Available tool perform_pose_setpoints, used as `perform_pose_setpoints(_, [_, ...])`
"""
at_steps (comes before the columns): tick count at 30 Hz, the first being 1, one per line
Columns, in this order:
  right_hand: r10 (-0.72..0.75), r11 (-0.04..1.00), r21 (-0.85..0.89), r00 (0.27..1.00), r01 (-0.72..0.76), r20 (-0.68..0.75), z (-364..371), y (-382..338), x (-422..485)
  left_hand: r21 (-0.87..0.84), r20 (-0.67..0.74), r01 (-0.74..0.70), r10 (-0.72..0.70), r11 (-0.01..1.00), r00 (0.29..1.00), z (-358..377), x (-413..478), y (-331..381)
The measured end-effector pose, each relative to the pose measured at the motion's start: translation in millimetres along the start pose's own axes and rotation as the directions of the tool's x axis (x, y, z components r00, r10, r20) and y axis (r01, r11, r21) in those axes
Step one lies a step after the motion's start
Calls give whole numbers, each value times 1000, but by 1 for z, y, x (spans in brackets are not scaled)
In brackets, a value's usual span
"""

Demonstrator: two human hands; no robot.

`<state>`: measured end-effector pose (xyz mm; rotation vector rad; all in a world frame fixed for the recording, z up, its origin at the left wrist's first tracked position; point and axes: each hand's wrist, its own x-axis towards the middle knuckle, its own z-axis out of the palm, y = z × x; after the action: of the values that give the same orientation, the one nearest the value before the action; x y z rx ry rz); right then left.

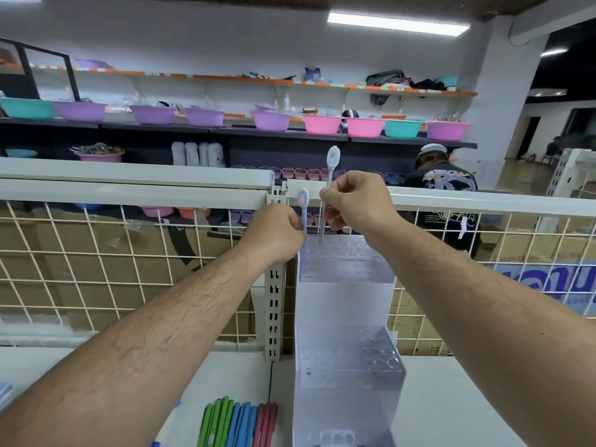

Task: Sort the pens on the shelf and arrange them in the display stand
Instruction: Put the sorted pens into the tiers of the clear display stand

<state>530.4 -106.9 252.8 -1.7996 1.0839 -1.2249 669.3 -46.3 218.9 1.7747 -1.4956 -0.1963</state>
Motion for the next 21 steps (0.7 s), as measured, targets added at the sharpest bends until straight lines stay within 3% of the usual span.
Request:
perform_pose_setpoints(9, [50, 997, -68, 997, -46, 60, 9, 6, 0, 11, -82, -21, 22, 1000, 996, -15, -9, -12])
perform_pose_setpoints(21, [74, 983, -178, 991, -53, 115, 10, 15, -4, 14, -76, -37, 38, 999, 996, -16, -17, -21])
